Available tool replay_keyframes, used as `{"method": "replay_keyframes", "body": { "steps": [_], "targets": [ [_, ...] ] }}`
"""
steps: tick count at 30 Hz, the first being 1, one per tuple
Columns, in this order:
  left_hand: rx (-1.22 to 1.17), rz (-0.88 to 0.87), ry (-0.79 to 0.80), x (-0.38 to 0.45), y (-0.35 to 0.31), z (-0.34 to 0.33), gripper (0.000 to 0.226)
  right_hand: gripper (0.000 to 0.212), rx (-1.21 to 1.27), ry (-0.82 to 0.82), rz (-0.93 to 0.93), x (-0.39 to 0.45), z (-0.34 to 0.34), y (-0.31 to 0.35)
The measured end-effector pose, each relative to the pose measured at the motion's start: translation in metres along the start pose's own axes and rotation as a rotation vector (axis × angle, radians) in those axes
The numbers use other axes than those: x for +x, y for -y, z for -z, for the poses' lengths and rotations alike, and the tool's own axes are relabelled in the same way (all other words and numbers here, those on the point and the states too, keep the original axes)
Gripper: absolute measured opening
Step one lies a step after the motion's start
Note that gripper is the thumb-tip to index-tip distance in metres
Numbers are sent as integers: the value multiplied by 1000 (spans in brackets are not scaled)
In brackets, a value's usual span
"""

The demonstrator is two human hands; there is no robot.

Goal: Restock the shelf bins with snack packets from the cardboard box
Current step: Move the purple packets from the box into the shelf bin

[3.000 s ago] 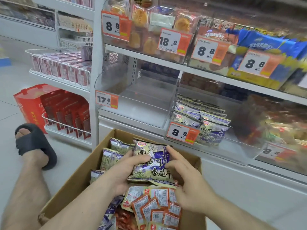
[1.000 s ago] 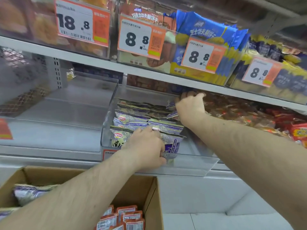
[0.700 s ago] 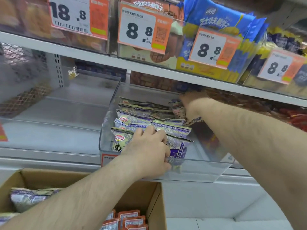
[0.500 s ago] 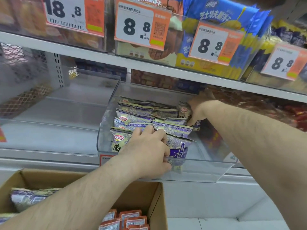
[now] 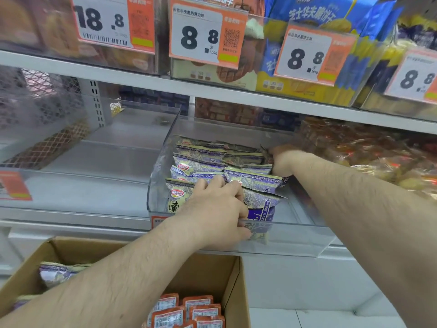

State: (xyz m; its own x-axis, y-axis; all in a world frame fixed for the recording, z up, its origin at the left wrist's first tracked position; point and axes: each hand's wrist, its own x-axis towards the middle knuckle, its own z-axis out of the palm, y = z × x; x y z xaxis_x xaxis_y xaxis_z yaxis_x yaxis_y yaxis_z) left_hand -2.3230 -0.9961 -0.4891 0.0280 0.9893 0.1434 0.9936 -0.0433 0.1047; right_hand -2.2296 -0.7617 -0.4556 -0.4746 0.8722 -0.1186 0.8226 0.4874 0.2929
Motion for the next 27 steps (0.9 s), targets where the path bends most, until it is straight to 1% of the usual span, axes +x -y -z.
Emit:
{"method": "replay_keyframes", "body": {
  "steps": [2, 5, 7, 9, 10, 11, 12, 14, 15, 16, 19, 22, 25, 27],
  "targets": [
    [7, -1, 0, 0, 1, 0, 25, 44, 4, -4, 5, -2, 1, 2],
    [26, -10, -27, -1, -1, -2, 23, 60, 17, 26, 1, -12, 8, -2],
    [7, -13, -51, -3, -2, 0, 21, 54, 33, 26, -14, -22, 12, -5],
    [-52, 3, -82, -4, -3, 4, 22, 40, 60, -17, -13, -38, 18, -6],
    [-99, 16, -130, -5, -4, 5, 22, 33, 87, -60, -12, -48, 21, -5],
    [-156, 34, -219, -8, -6, 6, 19, 29, 125, -116, -13, -57, 25, -5],
    [-213, 58, -345, -12, -7, 7, 14, 29, 191, -180, -14, -66, 28, -4],
    [-319, 124, -588, -31, -9, 6, 10, 39, 319, -327, 4, -89, 33, 8],
    [-365, 147, -675, -44, -10, 4, 9, 41, 365, -388, 23, -103, 35, 17],
    [-407, 165, -707, -59, -9, 0, 8, 40, 408, -435, 47, -117, 35, 27],
    [-522, 265, -665, -106, -3, -16, 7, 35, 577, -527, 146, -163, 32, 64],
    [-640, 445, -560, -148, 13, -37, 21, 28, 661, -542, 251, -205, 19, 111],
    [-753, 639, -458, -189, 31, -54, 24, 24, 752, -492, 396, -232, -9, 157],
    [-828, 758, -412, -217, 43, -62, 21, 22, 745, -371, 424, -238, -34, 185]
  ]
}}
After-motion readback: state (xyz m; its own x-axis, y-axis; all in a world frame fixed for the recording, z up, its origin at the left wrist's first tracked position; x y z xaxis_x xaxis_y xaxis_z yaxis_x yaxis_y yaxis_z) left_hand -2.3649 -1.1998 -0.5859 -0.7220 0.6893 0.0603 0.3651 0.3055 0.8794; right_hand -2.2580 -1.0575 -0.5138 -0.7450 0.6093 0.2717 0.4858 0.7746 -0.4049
